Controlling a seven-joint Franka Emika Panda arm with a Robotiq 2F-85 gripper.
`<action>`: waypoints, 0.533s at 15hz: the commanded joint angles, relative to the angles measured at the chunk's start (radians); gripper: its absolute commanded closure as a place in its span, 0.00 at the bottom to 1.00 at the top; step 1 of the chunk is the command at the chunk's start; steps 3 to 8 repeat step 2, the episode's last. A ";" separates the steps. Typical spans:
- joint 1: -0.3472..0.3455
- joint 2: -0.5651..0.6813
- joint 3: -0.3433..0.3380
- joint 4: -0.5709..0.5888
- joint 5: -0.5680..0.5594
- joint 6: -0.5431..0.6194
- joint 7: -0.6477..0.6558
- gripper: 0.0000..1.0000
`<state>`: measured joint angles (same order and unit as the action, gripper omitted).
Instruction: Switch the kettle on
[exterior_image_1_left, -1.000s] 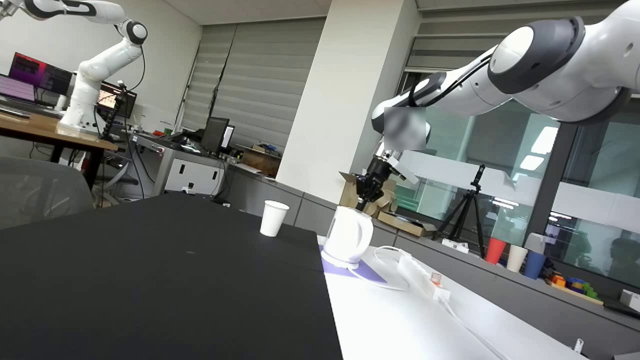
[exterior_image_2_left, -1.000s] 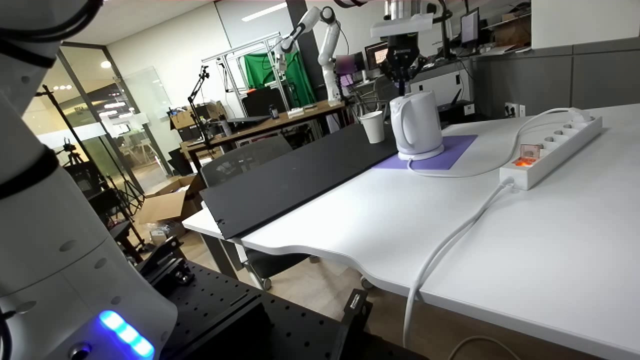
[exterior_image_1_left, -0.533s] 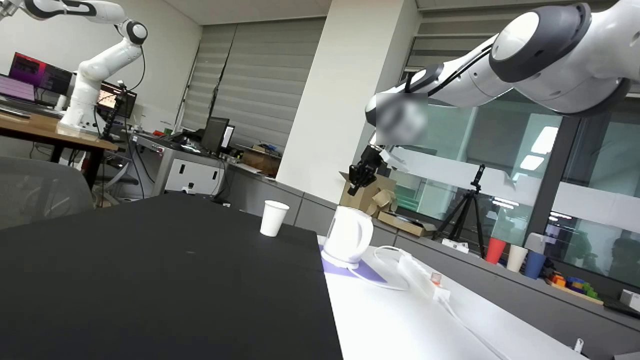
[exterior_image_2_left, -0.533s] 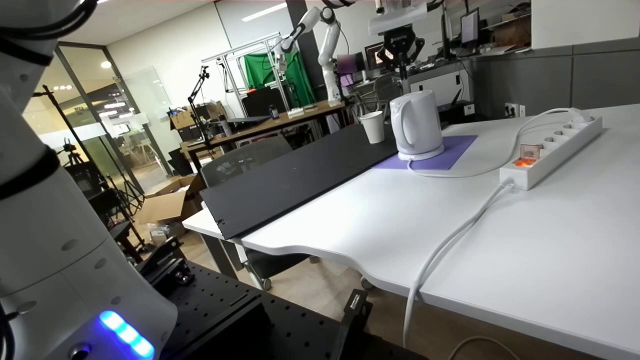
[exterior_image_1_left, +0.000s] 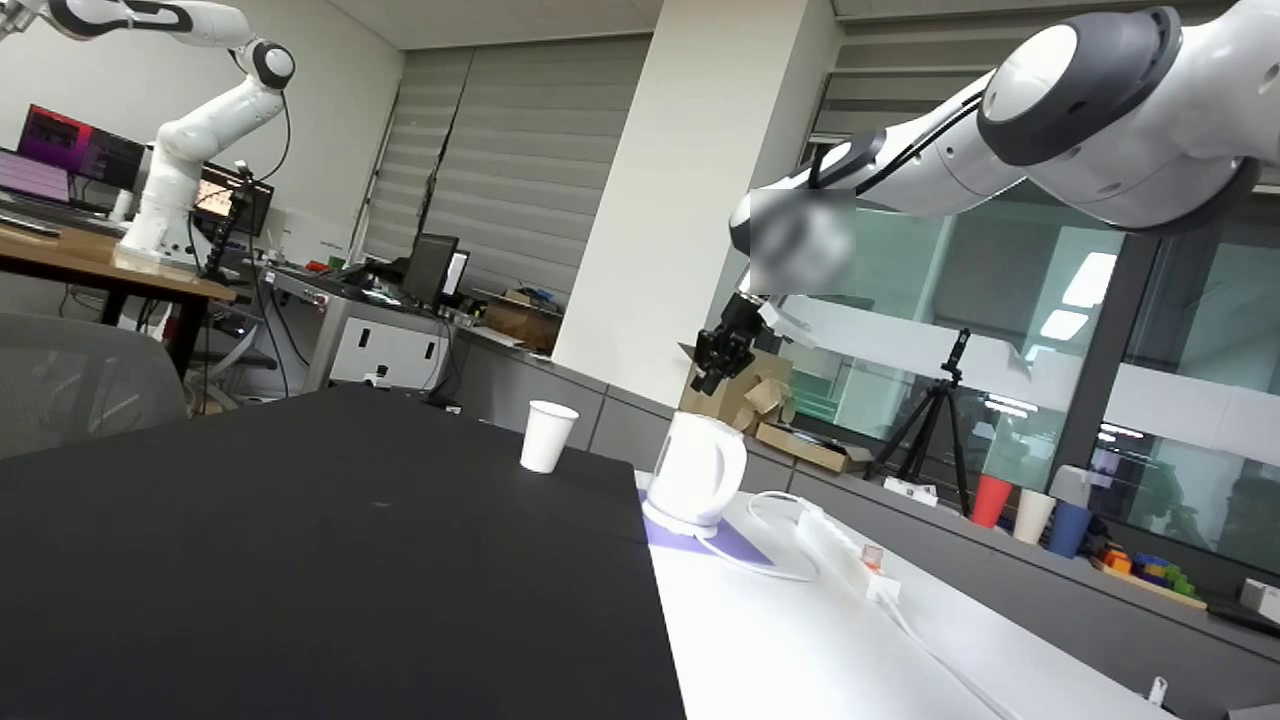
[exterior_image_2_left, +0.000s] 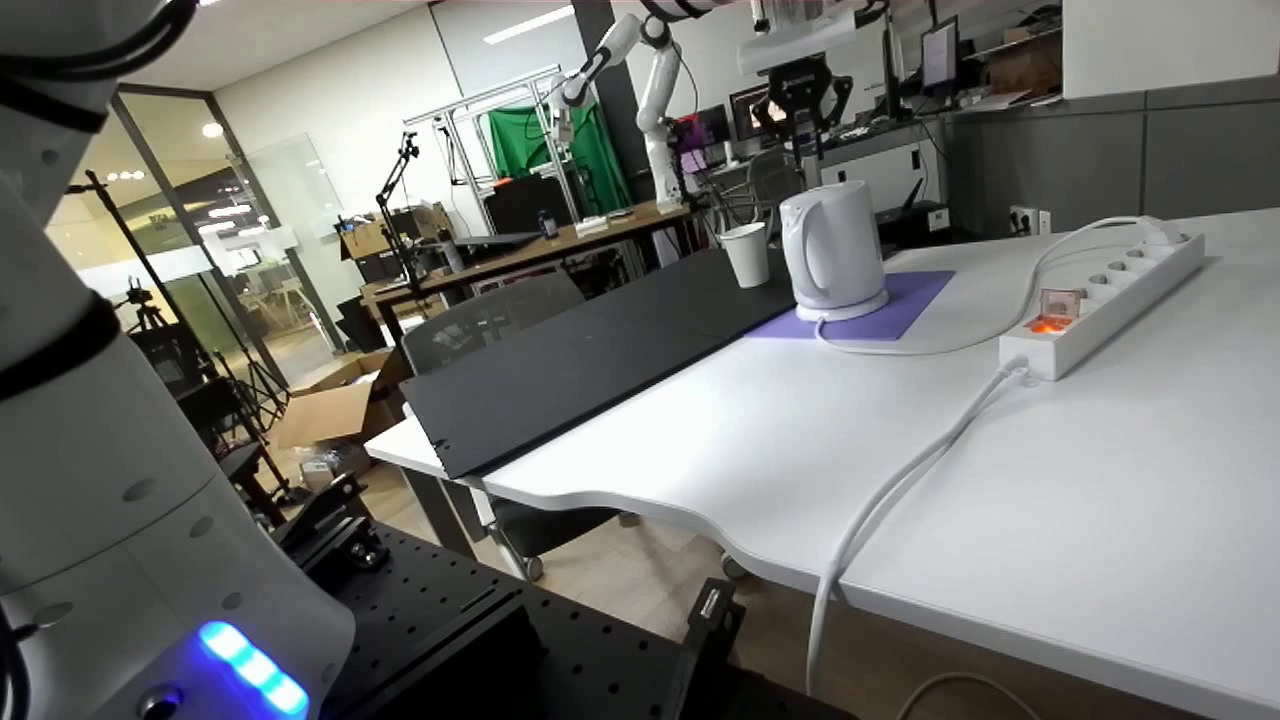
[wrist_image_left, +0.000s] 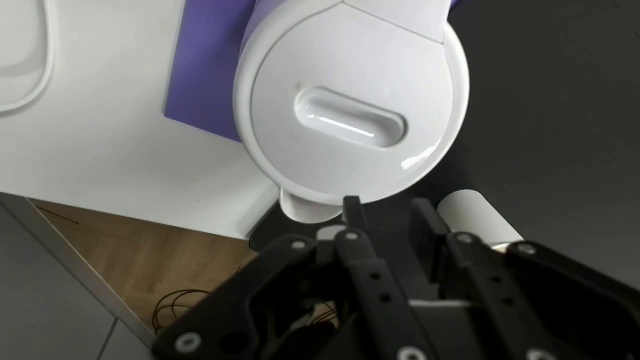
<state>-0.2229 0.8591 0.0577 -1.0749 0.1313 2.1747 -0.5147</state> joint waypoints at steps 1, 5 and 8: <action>-0.007 0.002 0.011 0.005 -0.010 -0.004 0.004 0.69; -0.007 0.002 0.011 0.005 -0.010 -0.004 0.004 0.69; -0.007 0.002 0.011 0.005 -0.010 -0.004 0.004 0.69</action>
